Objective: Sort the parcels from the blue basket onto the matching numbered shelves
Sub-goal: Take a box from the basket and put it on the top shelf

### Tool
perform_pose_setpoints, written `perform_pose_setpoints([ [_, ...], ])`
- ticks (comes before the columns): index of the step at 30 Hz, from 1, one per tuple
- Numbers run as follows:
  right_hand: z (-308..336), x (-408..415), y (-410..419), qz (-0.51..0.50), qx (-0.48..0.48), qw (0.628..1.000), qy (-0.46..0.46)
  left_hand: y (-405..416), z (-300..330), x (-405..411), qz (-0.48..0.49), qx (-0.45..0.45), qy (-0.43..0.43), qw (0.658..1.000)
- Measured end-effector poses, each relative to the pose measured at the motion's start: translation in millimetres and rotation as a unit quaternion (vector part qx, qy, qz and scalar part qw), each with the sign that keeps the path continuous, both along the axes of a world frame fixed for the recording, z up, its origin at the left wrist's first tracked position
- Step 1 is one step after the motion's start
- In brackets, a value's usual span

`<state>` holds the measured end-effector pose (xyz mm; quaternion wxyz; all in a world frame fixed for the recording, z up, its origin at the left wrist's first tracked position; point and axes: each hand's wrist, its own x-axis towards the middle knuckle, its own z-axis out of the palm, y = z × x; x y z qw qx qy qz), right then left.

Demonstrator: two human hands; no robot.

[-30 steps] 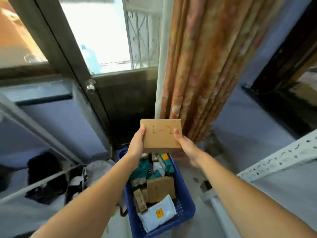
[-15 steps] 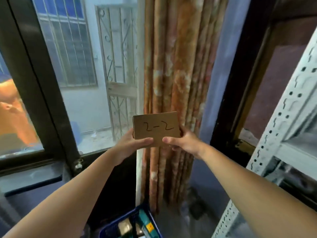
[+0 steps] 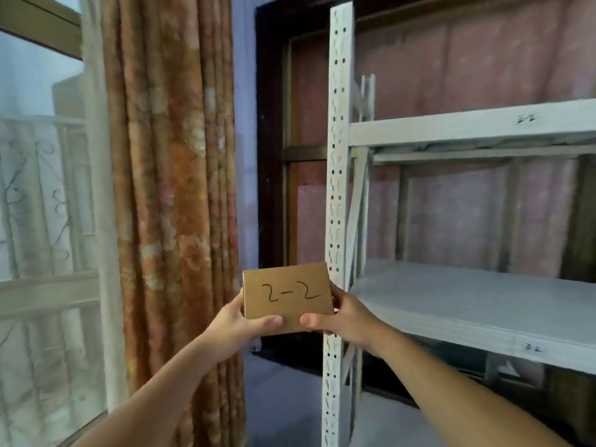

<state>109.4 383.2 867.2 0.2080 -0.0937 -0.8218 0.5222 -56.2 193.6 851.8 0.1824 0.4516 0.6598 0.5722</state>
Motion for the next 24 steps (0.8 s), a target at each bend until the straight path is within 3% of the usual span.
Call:
perform_pose_setpoints([
  [11,49,181,40,-0.171,0.061,0.983,0.024,92,61,131,-0.170,0.020,0.038,0.984],
  [18,60,267,63,-0.228,0.083,0.970,0.022,134,76,208,-0.209,0.032,0.065,0.975],
  [24,87,295,82,-0.211,0.115,0.971,0.012,158,89,228,-0.202,0.046,0.076,0.975],
])
